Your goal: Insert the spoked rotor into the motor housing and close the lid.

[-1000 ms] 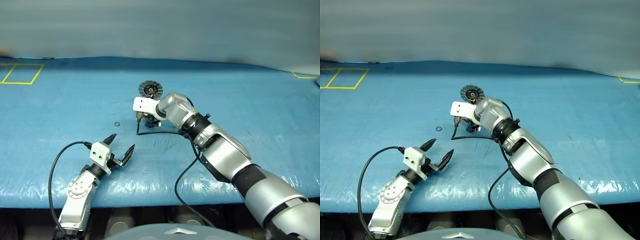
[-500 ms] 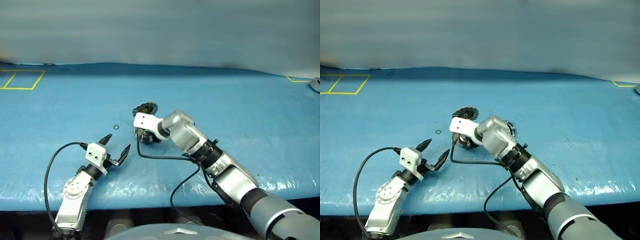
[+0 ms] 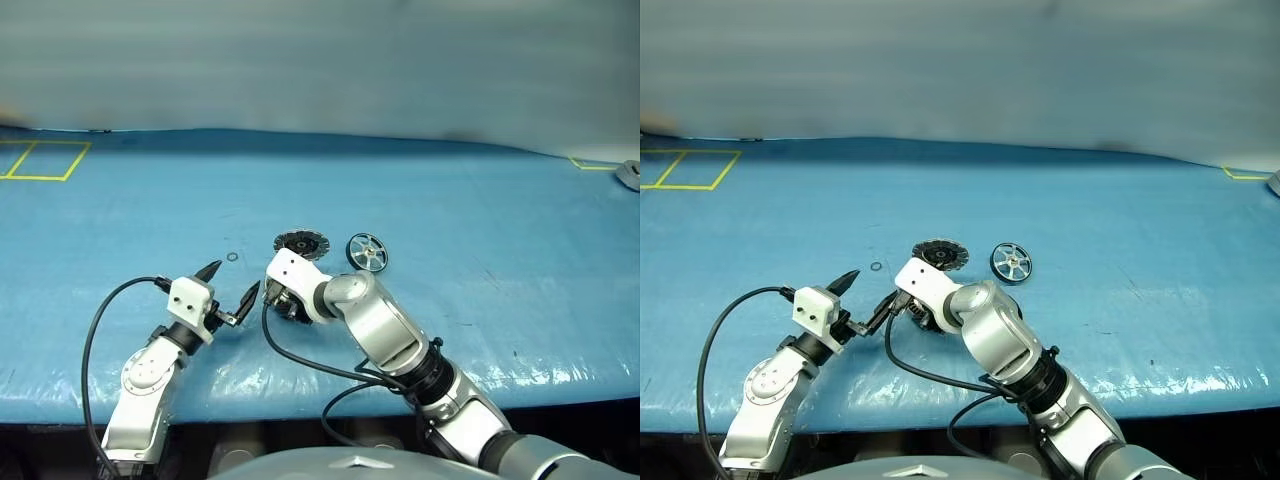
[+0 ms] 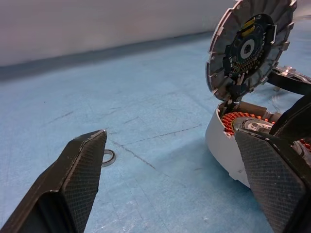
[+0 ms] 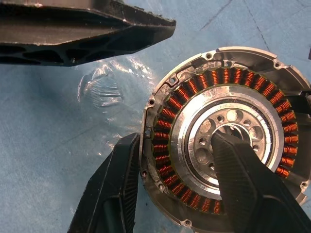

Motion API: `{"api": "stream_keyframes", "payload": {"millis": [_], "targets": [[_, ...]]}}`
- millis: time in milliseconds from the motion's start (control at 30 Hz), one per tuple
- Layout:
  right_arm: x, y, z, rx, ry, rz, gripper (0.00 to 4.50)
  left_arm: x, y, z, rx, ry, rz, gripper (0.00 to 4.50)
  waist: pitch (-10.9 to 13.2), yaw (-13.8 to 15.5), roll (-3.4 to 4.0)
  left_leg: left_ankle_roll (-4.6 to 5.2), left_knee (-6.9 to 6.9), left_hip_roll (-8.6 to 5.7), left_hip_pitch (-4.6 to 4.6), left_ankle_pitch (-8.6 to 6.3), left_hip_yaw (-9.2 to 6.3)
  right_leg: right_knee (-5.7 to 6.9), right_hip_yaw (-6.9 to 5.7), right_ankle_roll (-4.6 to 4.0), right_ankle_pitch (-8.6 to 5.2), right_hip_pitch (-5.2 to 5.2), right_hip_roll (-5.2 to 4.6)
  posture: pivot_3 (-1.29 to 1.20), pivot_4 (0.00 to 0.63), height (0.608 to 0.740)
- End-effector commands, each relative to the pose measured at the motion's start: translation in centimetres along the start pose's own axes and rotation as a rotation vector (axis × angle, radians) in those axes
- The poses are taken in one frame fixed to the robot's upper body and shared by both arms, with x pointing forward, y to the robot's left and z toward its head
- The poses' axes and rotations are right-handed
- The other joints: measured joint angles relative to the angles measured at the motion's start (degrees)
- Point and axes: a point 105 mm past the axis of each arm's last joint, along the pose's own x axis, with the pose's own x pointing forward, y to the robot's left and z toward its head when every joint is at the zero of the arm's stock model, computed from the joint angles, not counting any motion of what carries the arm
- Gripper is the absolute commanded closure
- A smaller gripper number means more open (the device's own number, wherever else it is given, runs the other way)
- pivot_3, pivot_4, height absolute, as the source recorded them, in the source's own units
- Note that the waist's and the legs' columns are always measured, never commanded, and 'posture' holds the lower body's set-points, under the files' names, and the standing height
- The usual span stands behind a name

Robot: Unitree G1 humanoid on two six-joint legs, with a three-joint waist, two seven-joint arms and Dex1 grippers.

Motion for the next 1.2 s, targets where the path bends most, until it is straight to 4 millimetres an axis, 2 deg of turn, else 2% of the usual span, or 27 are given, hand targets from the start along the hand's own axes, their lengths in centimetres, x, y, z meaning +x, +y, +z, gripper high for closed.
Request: {"api": "stream_keyframes", "payload": {"millis": [33, 167, 367, 467, 667, 833, 933, 1000, 1100, 1200], "targets": [[1.0, 0.8, -2.8, 0.106, 0.121, 0.038, 1.83, 0.5, -0.3, 1.8, 0.024, -0.051, -0.012, 0.0, 0.03, -0.03, 0.01, 0.0, 0.0, 0.0, 0.0, 0.0, 0.0, 0.0, 0.0, 0.06, -0.03, -0.01, 0.0, 0.0, 0.15, 0.74], [0.0, 0.5, -0.4, 0.143, 0.04, 0.006, 0.62, 0.6, -0.3, 1.9, 0.024, -0.051, -0.013, 0.0, 0.34, 0.14, 0.07, 0.0, -0.04, 0.0, -0.18, 0.0, -0.01, -0.03, 0.0, 0.07, -0.05, -0.15, -0.01, 0.0, 0.15, 0.74], [-2.4, 0.6, 2.6, 0.177, -0.067, 0.004, 0.62, 0.7, -0.4, 2.0, 0.019, -0.05, -0.015, 0.0, 0.7, 0.13, 0.19, 0.01, -0.06, -0.03, -0.79, 0.01, -0.04, -0.08, -0.05, -0.07, 0.1, -0.38, -0.01, 0.0, 0.15, 0.74], [-4.0, 0.6, 3.9, 0.181, -0.14, -0.003, 0.62, 0.8, -0.4, 2.1, 0.017, -0.053, -0.019, 0.0, 1.07, 0.07, 0.15, 0.0, -0.05, -0.03, -1.02, 0.01, -0.13, -0.08, -0.14, 0.2, 0.26, -0.55, 0.01, 0.0, 0.15, 0.74], [-7.0, 0.2, 5.2, 0.228, -0.339, 0.011, 0.62, 0.6, 0.8, 2.2, 0.001, -0.037, -0.007, 0.0, 1.52, -0.05, 0.23, 0.0, -0.06, -0.03, -1.16, 0.01, -0.27, -0.09, -0.4, 0.32, 0.2, -0.64, 0.04, 0.0, 0.15, 0.74], [-8.4, -0.6, 4.1, 0.163, -0.56, -0.032, 0.62, 0.6, 2.5, 1.4, -0.03, 0.027, 0.021, 0.0, 1.8, -0.03, 0.21, -0.01, -0.08, -0.08, -1.12, 0.0, -0.45, -0.14, -0.54, 0.59, 0.02, -0.5, 0.01, 0.0, 0.15, 0.74], [-8.2, -1.2, 2.1, 0.183, -0.618, -0.083, 0.62, 0.7, 4.0, 0.8, -0.061, 0.068, 0.049, 0.0, 2.0, 0.02, 0.18, -0.01, -0.05, -0.16, -1.11, 0.0, -0.56, -0.18, -0.63, 0.67, -0.03, -0.4, -0.01, 0.0, 0.15, 0.74], [-8.5, -1.6, 1.6, 0.19, -0.71, -0.127, 0.62, 1.0, 4.9, 0.6, -0.06, 0.082, 0.062, 0.0, 2.11, -0.18, 0.09, -0.01, -0.02, -0.16, -1.1, 0.0, -0.58, -0.17, -0.63, 0.7, -0.02, -0.38, 0.01, 0.0, 0.15, 0.74], [-8.7, -2.4, 0.8, 0.159, -0.806, -0.222, 0.62, 1.6, 5.8, 0.5, -0.069, 0.094, 0.051, 0.0, 2.15, -0.23, 0.07, -0.02, 0.03, -0.11, -1.07, 0.01, -0.6, -0.16, -0.66, 0.73, -0.01, -0.33, 0.08, 0.0, 0.15, 0.74], [-8.0, -2.6, -0.7, 0.168, -0.83, -0.222, 0.62, 2.4, 6.4, 0.2, -0.063, 0.113, 0.028, 0.0, 2.17, 0.01, 0.04, -0.02, 0.07, -0.12, -1.05, 0.01, -0.59, -0.15, -0.66, 0.74, 0.0, -0.29, 0.06, 0.0, 0.15, 0.74]]}}
